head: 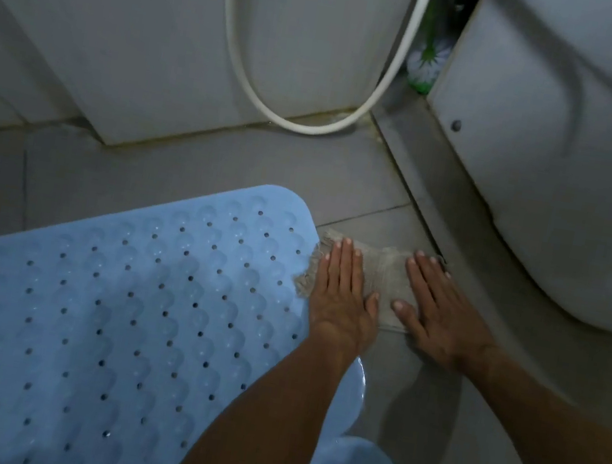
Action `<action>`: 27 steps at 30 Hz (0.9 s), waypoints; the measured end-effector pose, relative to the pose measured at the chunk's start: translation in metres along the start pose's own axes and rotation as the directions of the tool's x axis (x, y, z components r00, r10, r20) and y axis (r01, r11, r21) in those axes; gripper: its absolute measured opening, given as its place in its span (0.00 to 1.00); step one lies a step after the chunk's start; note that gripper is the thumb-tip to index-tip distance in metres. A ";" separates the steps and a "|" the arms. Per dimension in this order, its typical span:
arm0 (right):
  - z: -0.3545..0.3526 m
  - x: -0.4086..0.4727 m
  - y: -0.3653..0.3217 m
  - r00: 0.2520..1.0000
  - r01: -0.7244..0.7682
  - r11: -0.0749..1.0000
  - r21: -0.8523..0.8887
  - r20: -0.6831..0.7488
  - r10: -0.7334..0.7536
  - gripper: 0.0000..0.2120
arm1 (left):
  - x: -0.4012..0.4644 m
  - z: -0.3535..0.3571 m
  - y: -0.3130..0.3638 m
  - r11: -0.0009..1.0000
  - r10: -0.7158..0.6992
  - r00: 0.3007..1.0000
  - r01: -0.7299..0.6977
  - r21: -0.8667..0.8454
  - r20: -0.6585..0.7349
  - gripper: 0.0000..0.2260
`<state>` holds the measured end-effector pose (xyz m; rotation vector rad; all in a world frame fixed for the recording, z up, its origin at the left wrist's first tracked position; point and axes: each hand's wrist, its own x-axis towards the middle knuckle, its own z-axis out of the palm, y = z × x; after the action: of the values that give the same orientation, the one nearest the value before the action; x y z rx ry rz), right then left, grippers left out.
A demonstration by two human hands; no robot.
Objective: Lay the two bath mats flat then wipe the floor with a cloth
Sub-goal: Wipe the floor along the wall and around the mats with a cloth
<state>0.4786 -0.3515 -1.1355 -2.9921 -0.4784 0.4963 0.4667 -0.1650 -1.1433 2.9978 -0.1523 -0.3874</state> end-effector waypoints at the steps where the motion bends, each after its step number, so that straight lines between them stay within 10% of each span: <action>1: 0.004 -0.014 0.002 1.000 -0.006 1.000 -0.004 -0.003 0.006 0.38 | -0.012 0.003 0.007 1.000 0.005 1.000 -0.005 -0.016 0.006 0.31; 27: 0.047 -0.122 0.025 0.997 -0.035 0.998 0.045 -0.061 0.038 0.37 | -0.101 0.041 0.067 0.996 0.080 0.993 -0.083 0.029 0.085 0.31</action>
<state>0.3614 -0.4130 -1.1457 -2.9690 -0.4036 0.4098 0.3528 -0.2242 -1.1495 2.9962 -0.2904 -0.5062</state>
